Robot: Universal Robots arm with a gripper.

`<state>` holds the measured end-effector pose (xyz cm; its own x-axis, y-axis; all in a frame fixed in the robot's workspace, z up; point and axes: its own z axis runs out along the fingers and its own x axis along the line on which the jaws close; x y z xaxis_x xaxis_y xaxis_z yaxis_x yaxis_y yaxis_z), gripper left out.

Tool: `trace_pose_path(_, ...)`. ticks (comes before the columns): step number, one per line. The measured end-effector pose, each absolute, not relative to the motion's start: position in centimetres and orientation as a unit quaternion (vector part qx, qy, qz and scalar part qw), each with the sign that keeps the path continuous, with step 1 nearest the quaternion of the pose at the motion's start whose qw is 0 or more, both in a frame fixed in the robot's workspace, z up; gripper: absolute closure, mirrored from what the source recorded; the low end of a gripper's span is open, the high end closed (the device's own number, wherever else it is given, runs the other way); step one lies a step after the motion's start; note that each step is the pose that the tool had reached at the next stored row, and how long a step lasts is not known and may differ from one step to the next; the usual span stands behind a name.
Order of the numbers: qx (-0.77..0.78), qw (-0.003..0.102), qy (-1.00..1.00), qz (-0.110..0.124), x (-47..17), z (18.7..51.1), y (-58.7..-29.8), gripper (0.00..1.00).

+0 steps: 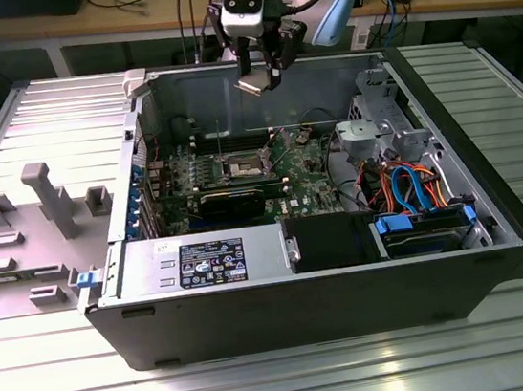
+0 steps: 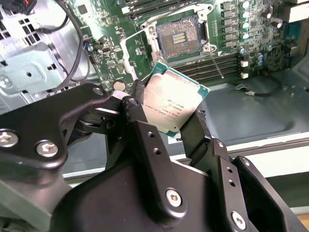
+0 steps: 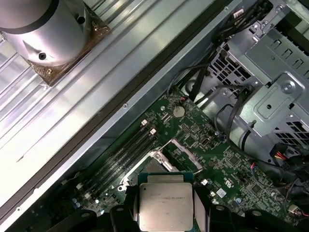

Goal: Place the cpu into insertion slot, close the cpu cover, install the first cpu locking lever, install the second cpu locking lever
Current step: 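Place the cpu into insertion slot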

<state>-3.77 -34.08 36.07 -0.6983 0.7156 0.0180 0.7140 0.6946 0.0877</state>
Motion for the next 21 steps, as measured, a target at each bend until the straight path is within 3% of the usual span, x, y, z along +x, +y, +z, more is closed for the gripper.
trace_pose_path(21, 0.487, 0.014, 0.872, 0.042, -3.77, 35.98, -34.08, 0.46)
